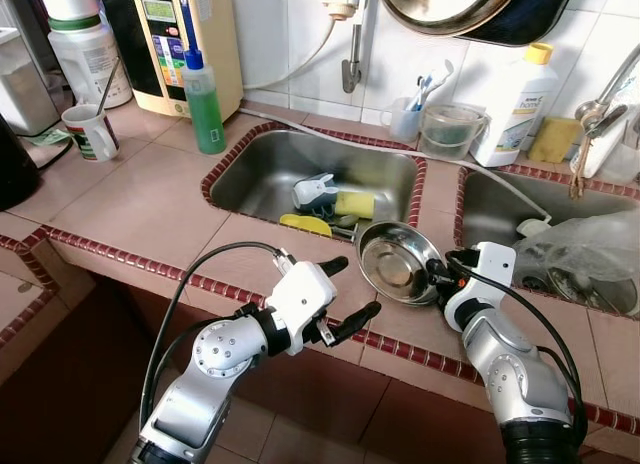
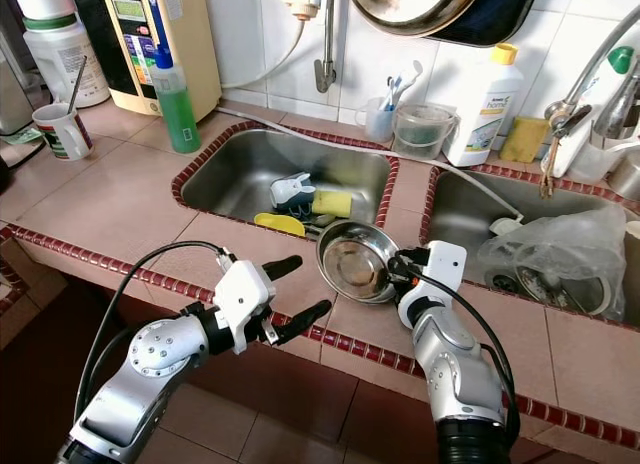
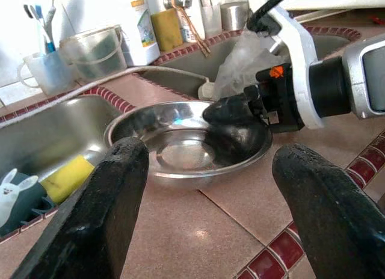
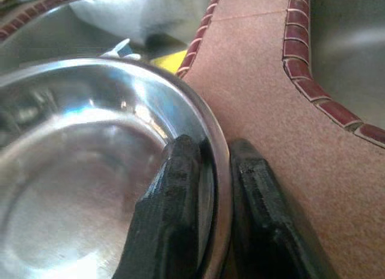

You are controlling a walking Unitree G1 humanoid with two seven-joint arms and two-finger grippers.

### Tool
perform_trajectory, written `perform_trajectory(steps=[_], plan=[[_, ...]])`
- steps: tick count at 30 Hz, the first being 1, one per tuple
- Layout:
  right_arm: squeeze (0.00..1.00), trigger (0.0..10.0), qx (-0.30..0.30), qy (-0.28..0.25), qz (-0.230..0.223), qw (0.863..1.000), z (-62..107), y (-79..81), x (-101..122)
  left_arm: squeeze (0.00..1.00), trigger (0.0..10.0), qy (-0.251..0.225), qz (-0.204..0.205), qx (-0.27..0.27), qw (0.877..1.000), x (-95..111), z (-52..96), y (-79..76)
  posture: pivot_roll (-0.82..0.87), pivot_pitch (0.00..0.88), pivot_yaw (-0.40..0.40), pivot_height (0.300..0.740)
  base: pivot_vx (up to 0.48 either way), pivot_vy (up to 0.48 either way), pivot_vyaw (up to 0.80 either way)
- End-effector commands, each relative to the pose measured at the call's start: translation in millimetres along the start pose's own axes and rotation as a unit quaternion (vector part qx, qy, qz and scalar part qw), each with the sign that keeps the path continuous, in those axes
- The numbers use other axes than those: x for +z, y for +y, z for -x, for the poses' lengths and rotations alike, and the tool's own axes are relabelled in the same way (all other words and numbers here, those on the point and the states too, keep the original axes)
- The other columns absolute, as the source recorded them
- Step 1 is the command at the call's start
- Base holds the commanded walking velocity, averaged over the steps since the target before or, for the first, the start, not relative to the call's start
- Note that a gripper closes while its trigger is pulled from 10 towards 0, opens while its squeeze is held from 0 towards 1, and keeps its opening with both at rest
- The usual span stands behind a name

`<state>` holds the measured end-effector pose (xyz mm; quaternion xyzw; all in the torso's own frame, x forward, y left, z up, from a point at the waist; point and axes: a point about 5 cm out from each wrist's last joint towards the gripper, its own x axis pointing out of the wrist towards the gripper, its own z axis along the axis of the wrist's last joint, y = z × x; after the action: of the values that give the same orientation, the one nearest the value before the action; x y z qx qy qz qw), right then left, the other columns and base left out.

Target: Kitchen organization

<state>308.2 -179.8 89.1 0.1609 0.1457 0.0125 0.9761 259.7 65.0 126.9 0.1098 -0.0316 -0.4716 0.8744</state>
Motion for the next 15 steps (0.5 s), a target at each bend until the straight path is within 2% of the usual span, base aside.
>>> perform_trajectory(steps=[1, 12, 13, 14, 15], plan=[[0.0, 0.0, -0.009, 0.006, -0.005, 1.0, 0.8, -4.4, 0, 0.0, 10.0, -0.006, -0.009, -0.006, 1.0, 7, -0.4, 1.3, -0.01, 0.0, -0.009, 0.74, 0.0, 0.0, 0.0], [0.0, 0.0, -0.005, -0.014, -0.002, 1.0, 1.3, -3.6, 7, 0.0, 10.0, -0.011, -0.005, 0.0, 1.0, 9, -1.7, 1.6, -0.01, 0.0, -0.011, 0.74, 0.0, 0.0, 0.0], [0.0, 1.6, -0.005, -0.018, 0.001, 1.0, 1.3, -3.5, 8, 0.0, 10.0, -0.011, -0.005, 0.001, 1.0, 10, -1.8, 1.8, -0.01, 0.0, -0.011, 0.74, 0.0, 0.0, 0.0], [0.0, 1.6, -0.005, -0.018, 0.001, 1.0, 1.3, -3.5, 8, 0.0, 10.0, -0.011, -0.005, 0.001, 1.0, 10, -1.8, 1.8, -0.01, 0.0, -0.011, 0.74, 0.0, 0.0, 0.0], [0.0, 10.0, -0.003, -0.044, 0.007, 0.999, 1.1, -2.4, 16, 0.0, 10.0, -0.015, -0.002, 0.014, 1.0, 11, -3.1, 4.5, -0.01, 0.0, -0.011, 0.74, 0.0, 0.0, 0.0]])
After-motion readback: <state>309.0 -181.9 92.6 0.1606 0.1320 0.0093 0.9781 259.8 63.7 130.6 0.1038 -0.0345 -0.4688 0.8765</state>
